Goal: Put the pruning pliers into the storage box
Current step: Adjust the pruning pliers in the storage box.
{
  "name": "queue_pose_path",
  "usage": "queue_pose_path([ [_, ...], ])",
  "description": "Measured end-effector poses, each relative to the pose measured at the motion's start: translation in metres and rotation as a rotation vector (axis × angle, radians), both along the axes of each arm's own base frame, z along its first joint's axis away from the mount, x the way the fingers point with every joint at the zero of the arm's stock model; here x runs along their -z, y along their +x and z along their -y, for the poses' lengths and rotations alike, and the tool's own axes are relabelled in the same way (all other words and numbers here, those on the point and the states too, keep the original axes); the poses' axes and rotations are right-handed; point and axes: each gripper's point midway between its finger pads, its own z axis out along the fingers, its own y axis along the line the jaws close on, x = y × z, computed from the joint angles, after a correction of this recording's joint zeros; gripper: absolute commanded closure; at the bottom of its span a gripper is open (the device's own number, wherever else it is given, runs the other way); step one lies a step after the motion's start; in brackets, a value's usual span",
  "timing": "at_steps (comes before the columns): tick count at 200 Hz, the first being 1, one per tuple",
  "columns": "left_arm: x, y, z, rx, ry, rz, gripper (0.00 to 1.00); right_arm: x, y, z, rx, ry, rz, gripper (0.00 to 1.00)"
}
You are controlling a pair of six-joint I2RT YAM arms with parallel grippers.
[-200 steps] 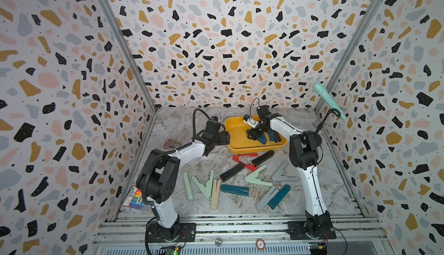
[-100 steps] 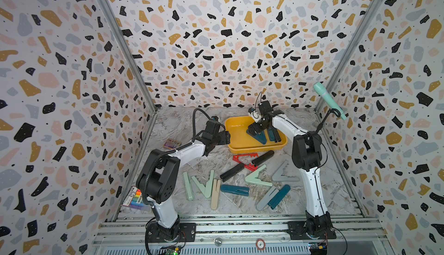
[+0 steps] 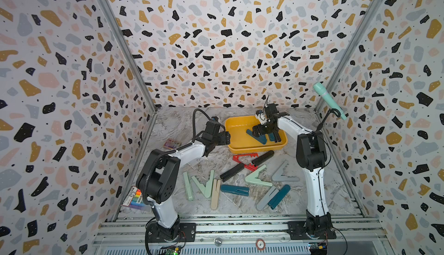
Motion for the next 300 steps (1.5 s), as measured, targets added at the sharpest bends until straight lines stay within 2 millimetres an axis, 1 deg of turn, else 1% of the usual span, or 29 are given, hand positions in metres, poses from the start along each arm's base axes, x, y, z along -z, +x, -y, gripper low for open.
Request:
queue_pose_path([
  [16,0.003,-0.002,-0.001,0.0,0.003,-0.006,0.13,0.007,-0.014,-0.001,-0.002,0.009,-0.036,0.01],
  [30,0.004,-0.002,-0.001,0.0,0.004,-0.008,0.13,0.007,-0.021,-0.003,-0.008,0.012,-0.045,0.01],
  [65,0.004,-0.002,-0.001,0.0,0.003,-0.005,0.13,0.005,-0.019,-0.003,-0.006,0.015,-0.034,0.01],
  [75,0.003,-0.002,-0.001,-0.001,0.003,-0.005,0.13,0.005,-0.016,-0.002,-0.001,0.007,-0.03,0.01],
  [91,0.004,-0.001,-0.002,-0.005,0.006,-0.004,0.12,0.002,-0.004,-0.002,0.011,-0.008,-0.004,0.0],
  [117,0.006,-0.001,-0.007,-0.027,0.025,-0.002,0.1,0.0,0.014,-0.001,0.033,-0.031,0.033,0.05],
  [140,0.012,-0.005,-0.014,-0.046,0.048,-0.011,0.1,0.007,0.025,-0.004,0.037,-0.043,0.043,0.1],
  [157,0.012,-0.007,-0.019,-0.06,0.063,-0.011,0.09,0.013,0.027,-0.007,0.032,-0.047,0.039,0.16],
  [172,0.008,-0.009,-0.022,-0.07,0.069,-0.006,0.09,0.013,0.029,-0.01,0.027,-0.048,0.046,0.23],
  [183,0.005,-0.009,-0.025,-0.081,0.074,0.003,0.09,0.012,0.029,-0.011,0.028,-0.047,0.045,0.31],
  [203,-0.002,-0.01,-0.032,-0.099,0.076,0.019,0.08,0.013,0.028,-0.011,0.028,-0.048,0.04,0.51],
  [227,-0.007,-0.012,-0.041,-0.121,0.081,0.031,0.09,0.013,0.028,-0.011,0.029,-0.048,0.041,0.8],
  [236,-0.008,-0.012,-0.043,-0.127,0.082,0.033,0.09,0.013,0.028,-0.011,0.036,-0.052,0.042,0.93],
  [243,-0.007,-0.013,-0.045,-0.13,0.083,0.032,0.09,0.013,0.029,-0.011,0.036,-0.055,0.044,1.0],
  [293,0.007,-0.021,-0.059,-0.152,0.108,0.001,0.09,0.013,0.03,-0.011,0.07,-0.067,0.047,1.0],
  [300,0.007,-0.022,-0.06,-0.156,0.111,0.001,0.09,0.014,0.031,-0.009,0.084,-0.065,0.047,0.9],
])
